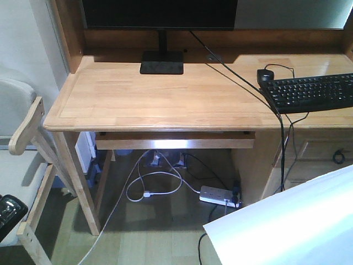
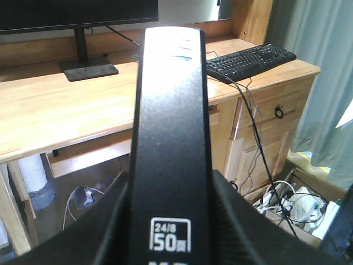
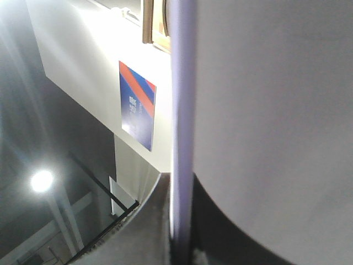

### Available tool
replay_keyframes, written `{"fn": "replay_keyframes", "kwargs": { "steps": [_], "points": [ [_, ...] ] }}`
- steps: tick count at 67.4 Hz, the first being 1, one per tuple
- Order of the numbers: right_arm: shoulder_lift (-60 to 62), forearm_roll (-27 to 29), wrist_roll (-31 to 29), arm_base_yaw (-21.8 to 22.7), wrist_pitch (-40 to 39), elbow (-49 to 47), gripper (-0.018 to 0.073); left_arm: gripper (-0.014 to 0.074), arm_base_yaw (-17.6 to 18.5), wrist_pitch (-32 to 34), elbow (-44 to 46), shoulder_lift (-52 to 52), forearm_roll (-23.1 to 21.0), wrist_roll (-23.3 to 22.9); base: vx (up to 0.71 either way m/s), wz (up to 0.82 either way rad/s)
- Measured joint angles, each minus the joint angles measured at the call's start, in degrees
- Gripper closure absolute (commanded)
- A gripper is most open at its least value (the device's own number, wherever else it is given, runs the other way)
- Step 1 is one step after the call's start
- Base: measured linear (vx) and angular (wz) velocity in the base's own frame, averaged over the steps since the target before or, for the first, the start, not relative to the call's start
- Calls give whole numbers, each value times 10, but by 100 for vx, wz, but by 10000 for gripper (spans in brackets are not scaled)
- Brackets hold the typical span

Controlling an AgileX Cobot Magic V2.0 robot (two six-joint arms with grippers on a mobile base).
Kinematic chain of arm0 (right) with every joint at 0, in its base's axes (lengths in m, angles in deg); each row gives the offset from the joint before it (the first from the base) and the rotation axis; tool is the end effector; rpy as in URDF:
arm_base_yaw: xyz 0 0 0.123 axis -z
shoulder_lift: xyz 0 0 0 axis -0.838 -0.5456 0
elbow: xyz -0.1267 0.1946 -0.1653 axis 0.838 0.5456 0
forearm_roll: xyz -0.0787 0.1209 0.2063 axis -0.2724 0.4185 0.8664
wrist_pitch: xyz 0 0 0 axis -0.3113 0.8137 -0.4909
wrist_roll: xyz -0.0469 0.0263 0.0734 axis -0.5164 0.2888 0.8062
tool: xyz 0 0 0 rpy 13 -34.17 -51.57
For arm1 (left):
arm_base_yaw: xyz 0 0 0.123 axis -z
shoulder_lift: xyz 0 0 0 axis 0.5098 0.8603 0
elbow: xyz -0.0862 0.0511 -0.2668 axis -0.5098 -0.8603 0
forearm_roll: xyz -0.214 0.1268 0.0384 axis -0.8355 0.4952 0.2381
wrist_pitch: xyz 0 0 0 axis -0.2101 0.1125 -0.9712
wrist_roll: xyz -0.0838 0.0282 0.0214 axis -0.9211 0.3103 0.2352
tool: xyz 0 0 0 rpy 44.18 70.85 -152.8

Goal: Grab stapler and paper to desk for stapling
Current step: 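Drive up to the desk front, stopping before the monitor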

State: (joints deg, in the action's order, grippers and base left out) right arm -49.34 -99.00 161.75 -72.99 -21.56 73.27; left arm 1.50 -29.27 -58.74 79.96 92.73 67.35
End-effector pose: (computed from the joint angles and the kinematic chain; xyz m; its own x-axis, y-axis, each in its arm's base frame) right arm 0.0420 0.0315 0.2509 -0.2461 0.8960 -0.3697 -0.6408 0.1358 0.7556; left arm 0.0192 -0.0079 0.2894 -0.2328 0.0584 -0.9708 0.4843 0.8726 -0.0636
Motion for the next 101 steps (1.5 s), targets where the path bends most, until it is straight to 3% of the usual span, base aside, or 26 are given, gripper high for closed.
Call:
{"fn": "replay_keyframes", "kwargs": {
  "steps": [101],
  "points": [
    [0, 0, 0, 0, 0, 0, 561, 603, 0, 0, 0, 0, 0, 0, 16, 0]
  ]
}}
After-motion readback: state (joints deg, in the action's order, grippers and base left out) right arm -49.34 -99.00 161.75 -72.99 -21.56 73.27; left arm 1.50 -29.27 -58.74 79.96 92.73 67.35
